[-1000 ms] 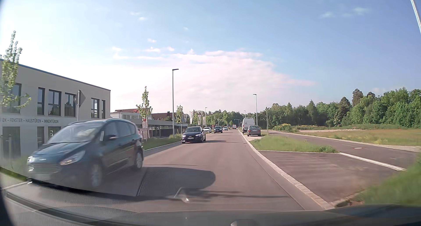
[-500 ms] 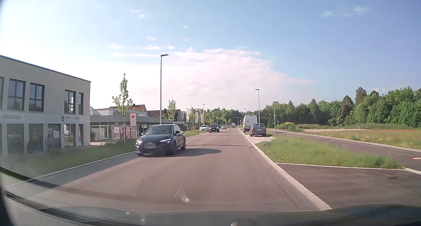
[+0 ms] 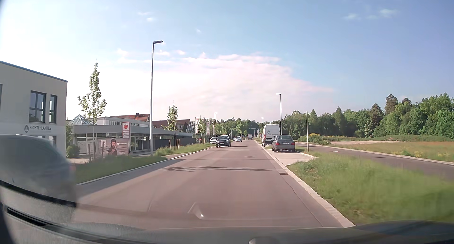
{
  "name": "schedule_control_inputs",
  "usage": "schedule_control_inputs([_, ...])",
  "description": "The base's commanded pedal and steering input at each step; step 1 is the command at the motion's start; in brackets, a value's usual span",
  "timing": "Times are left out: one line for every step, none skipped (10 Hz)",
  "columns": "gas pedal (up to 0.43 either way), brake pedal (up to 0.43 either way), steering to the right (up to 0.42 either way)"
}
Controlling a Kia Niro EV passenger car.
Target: Follow the waypoints while adhering to traffic rules and regulations
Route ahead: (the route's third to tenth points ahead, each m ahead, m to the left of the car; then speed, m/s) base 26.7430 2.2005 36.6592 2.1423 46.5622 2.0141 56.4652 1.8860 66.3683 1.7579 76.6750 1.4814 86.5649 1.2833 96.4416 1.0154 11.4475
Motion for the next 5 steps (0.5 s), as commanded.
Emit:
schedule_control_inputs([0.11,0.0,0.006])
schedule_control_inputs([0.11,0.0,0.005])
schedule_control_inputs([0.11,0.0,0.006])
schedule_control_inputs([0.11,0.0,0.006])
schedule_control_inputs([0.11,0.0,0.005])
